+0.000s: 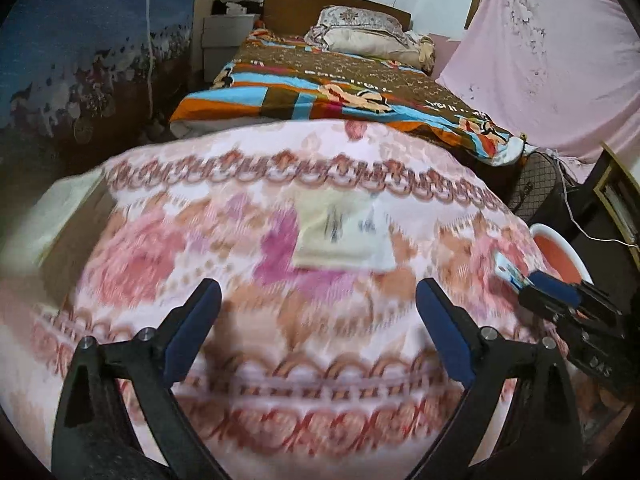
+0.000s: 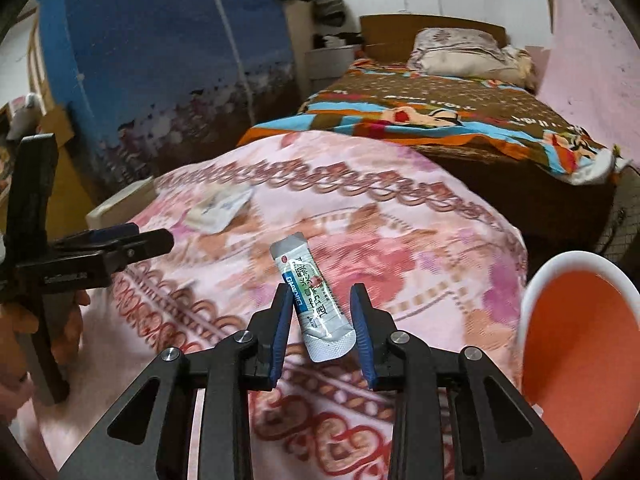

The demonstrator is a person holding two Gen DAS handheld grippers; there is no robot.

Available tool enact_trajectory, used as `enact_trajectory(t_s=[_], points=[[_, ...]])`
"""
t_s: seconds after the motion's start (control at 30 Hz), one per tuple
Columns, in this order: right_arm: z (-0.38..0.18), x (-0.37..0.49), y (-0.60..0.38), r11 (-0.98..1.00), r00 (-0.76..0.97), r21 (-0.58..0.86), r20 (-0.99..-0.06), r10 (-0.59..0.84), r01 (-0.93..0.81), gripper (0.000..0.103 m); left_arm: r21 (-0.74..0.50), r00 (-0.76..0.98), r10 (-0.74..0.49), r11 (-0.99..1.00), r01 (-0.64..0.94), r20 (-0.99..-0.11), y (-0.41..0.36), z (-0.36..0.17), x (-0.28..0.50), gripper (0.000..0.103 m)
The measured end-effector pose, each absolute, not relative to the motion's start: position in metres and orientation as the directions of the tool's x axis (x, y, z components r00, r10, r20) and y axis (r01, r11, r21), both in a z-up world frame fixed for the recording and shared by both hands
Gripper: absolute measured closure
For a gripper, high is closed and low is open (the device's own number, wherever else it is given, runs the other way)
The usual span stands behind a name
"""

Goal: Collect trash
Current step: 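Grasp the white paper packet with the left tool while the right tool grasps the toothpaste tube, then lift the paper packet and toothpaste tube and carry both over the basin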

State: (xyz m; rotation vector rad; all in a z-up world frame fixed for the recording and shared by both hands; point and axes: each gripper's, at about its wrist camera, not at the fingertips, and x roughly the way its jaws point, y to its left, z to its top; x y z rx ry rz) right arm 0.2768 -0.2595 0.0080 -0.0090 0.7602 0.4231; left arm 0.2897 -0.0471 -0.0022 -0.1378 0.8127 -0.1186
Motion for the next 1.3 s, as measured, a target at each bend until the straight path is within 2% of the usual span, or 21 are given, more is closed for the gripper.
enact_trajectory(t_s=[0.17,0.47,0.57,0.63,0.73,0.8,0.87,0.93,1.07,1.3], points=[[0.008,0.297,-0.276,0.923,0.641,0.202,-0.670,0.373,-0.326,0.076,-0.124,0.643,-0.145,0.989,0.077,-0.752,-0.065,-0.008,0.318,0.018],[0.001,0.310,-0.269,0.913,0.601,0.199,-0.699,0.387,-0.356,0.074,-0.085,0.594,-0.107,0.994,0.066,-0.797,-0.077,-0.020,0.339,0.020],[0.000,0.310,-0.269,0.910,0.593,0.208,-0.702,0.395,-0.359,0.073,-0.085,0.598,-0.101,0.995,0.056,-0.795,-0.076,-0.018,0.338,0.030],[-0.001,0.310,-0.268,0.905,0.586,0.212,-0.703,0.403,-0.368,0.069,-0.084,0.603,-0.096,0.995,0.048,-0.792,-0.073,-0.017,0.337,0.041],[-0.001,0.310,-0.262,0.902,0.578,0.196,-0.711,0.400,-0.383,0.064,-0.078,0.607,-0.091,0.996,0.049,-0.789,-0.070,-0.016,0.336,0.050],[-0.002,0.310,-0.259,0.903,0.573,0.183,-0.720,0.392,-0.388,0.064,-0.082,0.608,-0.100,0.995,0.058,-0.787,-0.068,-0.017,0.335,0.051],[-0.004,0.311,-0.258,0.908,0.572,0.168,-0.728,0.377,-0.384,0.066,-0.087,0.612,-0.104,0.994,0.058,-0.784,-0.067,-0.017,0.332,0.053],[-0.005,0.310,-0.254,0.923,0.587,0.122,-0.739,0.331,-0.366,0.076,-0.093,0.619,-0.105,0.994,0.052,-0.778,-0.067,-0.016,0.328,0.058],[-0.005,0.306,-0.249,0.922,0.598,0.085,-0.738,0.313,-0.378,0.082,-0.153,0.626,-0.149,0.987,0.048,-0.765,-0.061,-0.012,0.315,0.060],[0.004,0.297,-0.257,0.916,0.640,0.109,-0.684,0.350,-0.385,0.083,-0.153,0.665,-0.160,0.986,0.070,-0.729,-0.066,-0.006,0.294,0.062]])
